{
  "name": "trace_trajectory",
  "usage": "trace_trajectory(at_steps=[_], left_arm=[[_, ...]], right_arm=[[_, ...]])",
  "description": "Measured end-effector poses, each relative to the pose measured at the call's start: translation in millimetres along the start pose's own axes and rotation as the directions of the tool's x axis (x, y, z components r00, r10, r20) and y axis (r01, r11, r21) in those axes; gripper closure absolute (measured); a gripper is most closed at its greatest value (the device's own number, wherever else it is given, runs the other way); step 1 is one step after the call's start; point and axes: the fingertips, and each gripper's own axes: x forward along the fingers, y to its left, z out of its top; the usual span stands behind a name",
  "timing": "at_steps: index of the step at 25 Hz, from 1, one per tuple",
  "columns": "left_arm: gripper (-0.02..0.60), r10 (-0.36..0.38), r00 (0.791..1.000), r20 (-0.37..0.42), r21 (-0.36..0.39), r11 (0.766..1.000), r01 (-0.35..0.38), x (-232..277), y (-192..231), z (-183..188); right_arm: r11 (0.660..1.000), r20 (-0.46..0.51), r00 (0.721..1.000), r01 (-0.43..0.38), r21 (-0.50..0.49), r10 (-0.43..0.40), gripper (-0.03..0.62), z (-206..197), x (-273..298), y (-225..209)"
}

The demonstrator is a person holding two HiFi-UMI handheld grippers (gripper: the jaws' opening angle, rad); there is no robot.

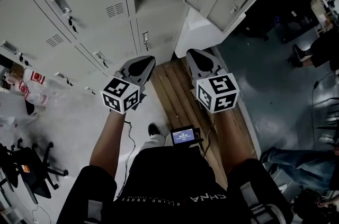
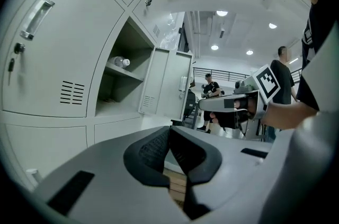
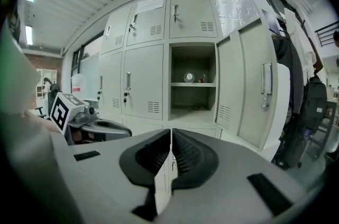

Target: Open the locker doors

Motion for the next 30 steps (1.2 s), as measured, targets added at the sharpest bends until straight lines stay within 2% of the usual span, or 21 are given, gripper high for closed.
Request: trace_trajectory(at_steps=[7,14,18,30], left_arm=[[0.561,0.070,0.997,-0.017,0.031,0.997,-0.069,-12,-17,-5],[0.561,0.130,0.991,-0.023,0.042,0.991,-0.129,-15,-72,-14],[0.561,0.157,0.987,-0.029,0.045,0.987,-0.155,-20,-95,-16],[0.561,0.161,0.987,-0.021,0.068,0.985,-0.159,-52,-97,-19]], right_arm=[[0.999,0.022,0.999,-0.029,-0.015,0.030,0.557,-13,-20,2],[0.999,0.040,0.998,-0.038,0.002,0.038,0.557,-31,-77,-15],[0.998,0.041,0.997,-0.062,-0.001,0.062,0.557,-35,-92,-18],[0.998,0.046,0.997,-0.058,0.013,0.058,0.557,-38,-97,9]])
